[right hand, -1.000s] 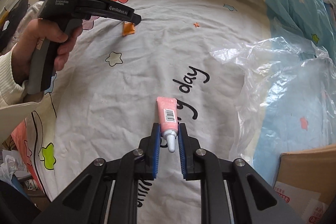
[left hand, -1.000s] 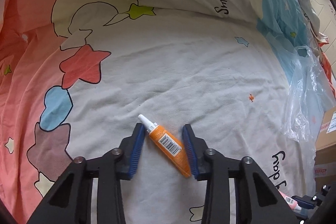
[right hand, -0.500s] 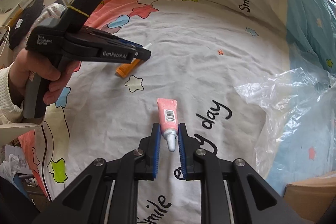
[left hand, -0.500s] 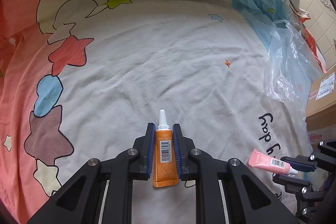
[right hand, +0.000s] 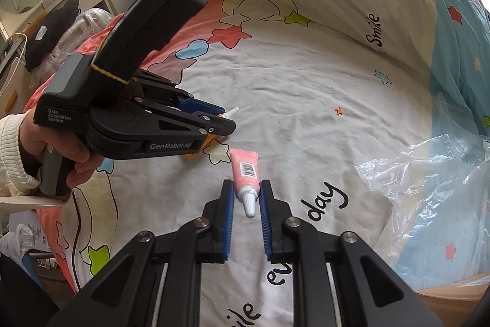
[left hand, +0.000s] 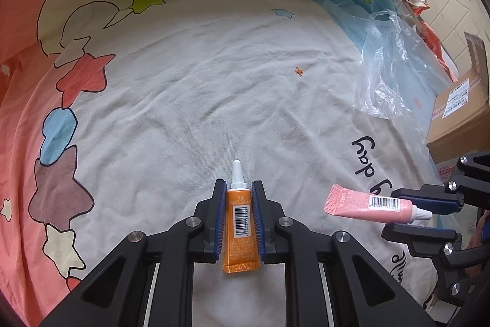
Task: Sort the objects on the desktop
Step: 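Carry the orange tube and pink tube with both tools over the cardboard box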
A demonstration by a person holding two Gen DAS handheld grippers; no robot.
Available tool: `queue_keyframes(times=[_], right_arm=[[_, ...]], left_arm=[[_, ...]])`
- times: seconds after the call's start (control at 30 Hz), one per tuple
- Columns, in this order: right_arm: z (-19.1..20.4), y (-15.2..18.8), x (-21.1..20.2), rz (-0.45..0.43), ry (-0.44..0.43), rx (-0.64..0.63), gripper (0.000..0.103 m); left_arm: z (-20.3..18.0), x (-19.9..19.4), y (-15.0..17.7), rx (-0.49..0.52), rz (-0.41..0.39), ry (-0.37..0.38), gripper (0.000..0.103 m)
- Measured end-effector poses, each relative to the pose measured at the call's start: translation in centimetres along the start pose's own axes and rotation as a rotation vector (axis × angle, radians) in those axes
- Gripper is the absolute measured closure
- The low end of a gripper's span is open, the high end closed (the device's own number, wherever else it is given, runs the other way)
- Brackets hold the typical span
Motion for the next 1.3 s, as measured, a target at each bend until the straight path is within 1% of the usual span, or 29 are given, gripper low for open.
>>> queue_keyframes(times=[0.17,0.43,0.6,0.8,1.03,1.3], right_arm=[[0.5,0.3,-0.1,0.003,-0.010,0.002,0.087],[1.2,0.6,-1.7,-0.017,-0.014,0.024,0.087],[1.4,1.1,-3.7,-0.025,-0.002,0.041,0.087],[1.7,1.3,-6.4,-0.038,0.017,0.056,0.087],[3.1,1.3,-9.1,-0.056,0.030,0.055,0.087],[3.1,1.3,-13.0,-0.100,0.074,0.074,0.087]], left_arm=[[-1.5,-1.2,0.5,0.061,-0.016,0.033,0.087],[-3.2,-3.0,1.5,0.106,-0.011,0.037,0.087],[-4.5,-4.6,2.2,0.117,-0.014,0.048,0.087],[-5.9,-7.5,2.8,0.131,-0.025,0.060,0.087],[-7.7,-10.9,2.7,0.166,-0.042,0.062,0.087],[-10.3,-14.6,2.5,0.221,-0.071,0.070,0.087]])
Point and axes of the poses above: each gripper's, at about its wrist camera, not at the fingertips, and x roughly the way its jaws point, z to its left, y to its underside, the point moved 9 cm from there along x, roughly the way its jaws point, and after that the axes turned 3 degrees about -z, right-handed, at the moved point
